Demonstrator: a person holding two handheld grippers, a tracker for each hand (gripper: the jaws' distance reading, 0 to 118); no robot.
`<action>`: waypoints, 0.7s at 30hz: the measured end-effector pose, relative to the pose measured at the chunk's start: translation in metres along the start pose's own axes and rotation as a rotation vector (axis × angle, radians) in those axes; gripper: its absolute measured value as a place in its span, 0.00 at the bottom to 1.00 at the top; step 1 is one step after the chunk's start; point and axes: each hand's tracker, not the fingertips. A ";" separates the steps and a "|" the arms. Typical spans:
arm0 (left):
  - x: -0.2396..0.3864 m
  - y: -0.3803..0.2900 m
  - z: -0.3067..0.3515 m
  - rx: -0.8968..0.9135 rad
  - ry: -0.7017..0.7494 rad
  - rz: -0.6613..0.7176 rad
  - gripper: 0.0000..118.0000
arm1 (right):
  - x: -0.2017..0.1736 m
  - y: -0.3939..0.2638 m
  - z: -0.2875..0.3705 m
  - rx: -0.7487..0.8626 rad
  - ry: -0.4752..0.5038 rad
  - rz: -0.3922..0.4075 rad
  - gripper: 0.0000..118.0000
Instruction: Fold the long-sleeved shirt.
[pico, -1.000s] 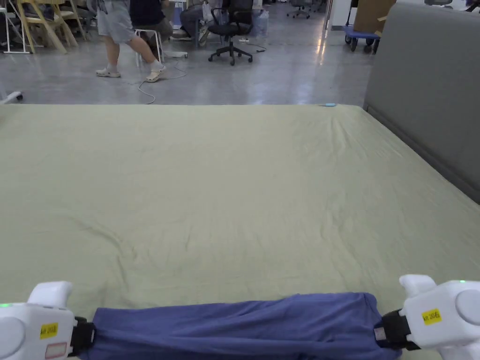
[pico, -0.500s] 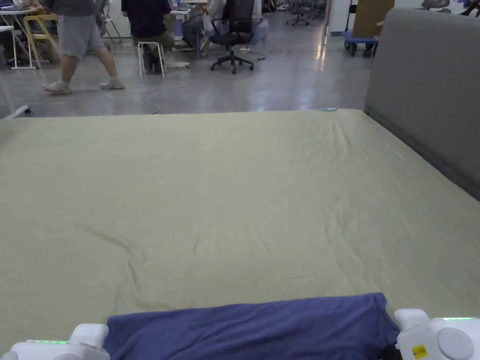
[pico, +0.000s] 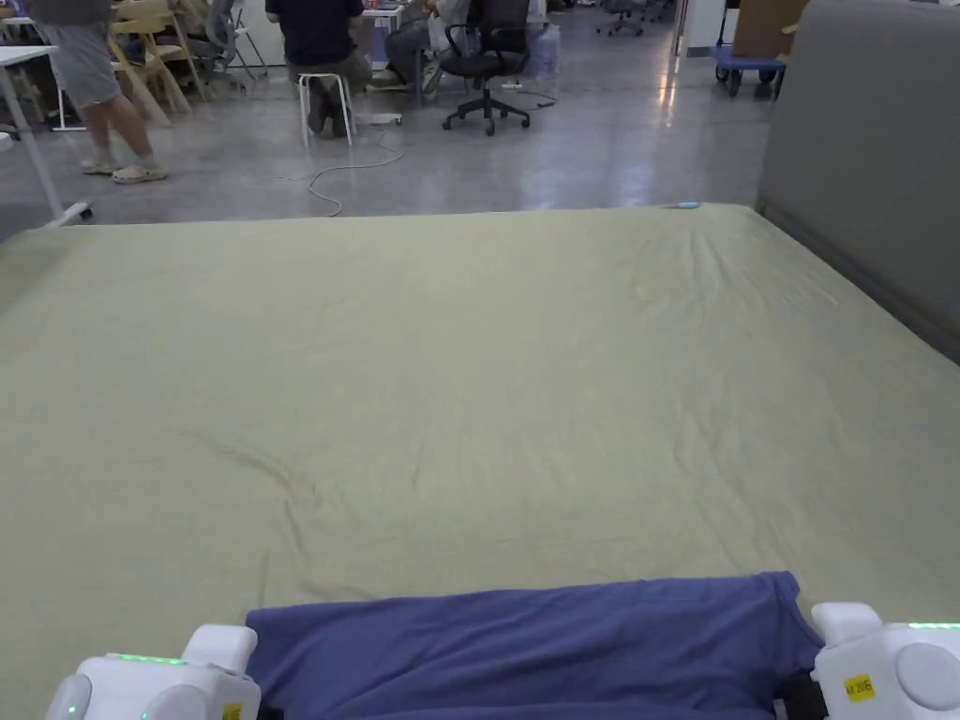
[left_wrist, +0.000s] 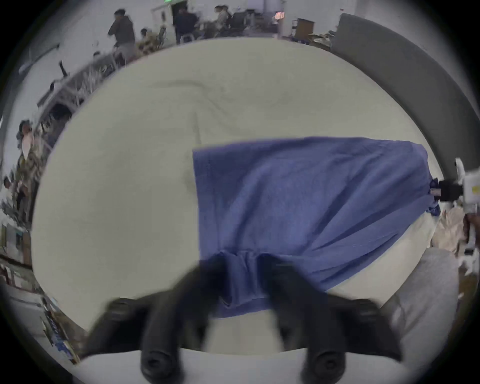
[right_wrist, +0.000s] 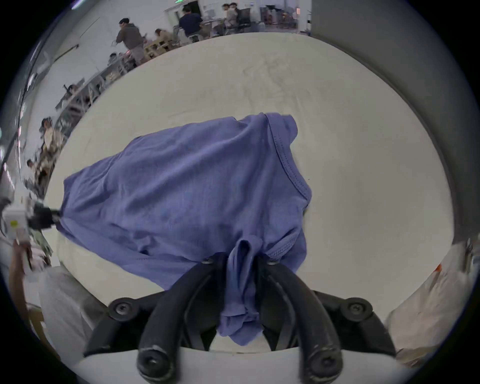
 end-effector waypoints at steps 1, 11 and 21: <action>0.002 0.001 0.014 0.058 0.044 -0.053 0.60 | -0.004 0.004 0.008 -0.010 -0.038 0.056 0.29; -0.002 0.008 0.126 0.302 -0.085 0.058 0.98 | -0.042 0.018 0.132 0.318 -0.055 0.125 0.85; -0.015 -0.006 0.090 0.171 -0.183 0.177 0.00 | -0.085 -0.007 0.119 0.311 0.092 0.100 0.00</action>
